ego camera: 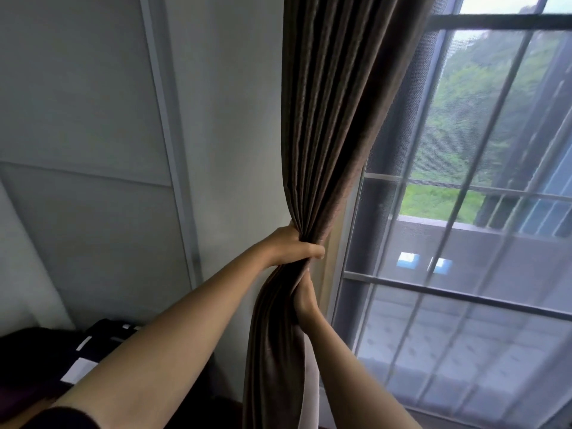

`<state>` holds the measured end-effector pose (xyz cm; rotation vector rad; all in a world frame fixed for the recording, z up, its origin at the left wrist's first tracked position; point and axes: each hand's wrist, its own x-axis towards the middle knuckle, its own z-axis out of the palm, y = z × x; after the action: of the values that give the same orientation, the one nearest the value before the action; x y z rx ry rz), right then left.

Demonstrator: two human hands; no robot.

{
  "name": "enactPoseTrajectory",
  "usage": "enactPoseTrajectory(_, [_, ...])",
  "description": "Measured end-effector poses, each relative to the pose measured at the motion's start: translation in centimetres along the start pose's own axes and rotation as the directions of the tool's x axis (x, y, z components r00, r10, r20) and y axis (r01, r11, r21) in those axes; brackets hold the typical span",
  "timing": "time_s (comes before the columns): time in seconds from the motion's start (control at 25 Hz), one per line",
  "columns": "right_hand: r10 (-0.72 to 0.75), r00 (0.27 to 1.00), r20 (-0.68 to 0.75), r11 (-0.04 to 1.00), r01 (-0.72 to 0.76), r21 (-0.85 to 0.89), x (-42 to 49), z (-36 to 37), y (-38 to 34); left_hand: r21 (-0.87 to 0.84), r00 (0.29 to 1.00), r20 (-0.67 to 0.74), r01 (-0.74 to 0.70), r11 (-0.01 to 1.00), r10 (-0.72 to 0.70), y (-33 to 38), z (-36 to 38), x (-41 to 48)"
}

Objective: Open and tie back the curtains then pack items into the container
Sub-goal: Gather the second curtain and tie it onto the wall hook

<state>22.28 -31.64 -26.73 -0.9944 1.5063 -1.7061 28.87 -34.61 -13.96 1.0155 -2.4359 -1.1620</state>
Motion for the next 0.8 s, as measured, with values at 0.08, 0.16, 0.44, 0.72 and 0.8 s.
enactPoseTrajectory(0.08, [-0.005,1.000,0.018,1.000,0.005,0.004,-0.1,0.4,-0.2,-0.067,1.000,0.001,0.011,0.998,-0.011,0.1,0.0,0.0])
enactPoseTrajectory(0.16, [-0.031,0.999,0.038,1.000,0.031,-0.002,-0.4,0.4,-0.3,-0.119,0.998,-0.004,0.064,0.991,-0.065,0.2,-0.3,0.2])
enactPoseTrajectory(0.44, [-0.045,0.999,0.022,0.999,0.045,0.001,-1.1,1.1,-0.8,-0.089,0.988,0.001,0.151,0.984,-0.152,0.8,-1.3,0.4])
enactPoseTrajectory(0.72, [0.137,0.989,0.060,0.990,-0.135,-0.040,-4.4,2.1,3.5,-0.155,0.985,0.105,0.150,0.976,-0.135,0.9,-1.7,-0.3])
enactPoseTrajectory(0.8, [0.239,0.971,0.026,0.969,-0.237,-0.074,-4.3,2.7,4.4,-0.144,0.989,0.096,0.127,0.981,-0.114,0.2,-2.7,-0.6])
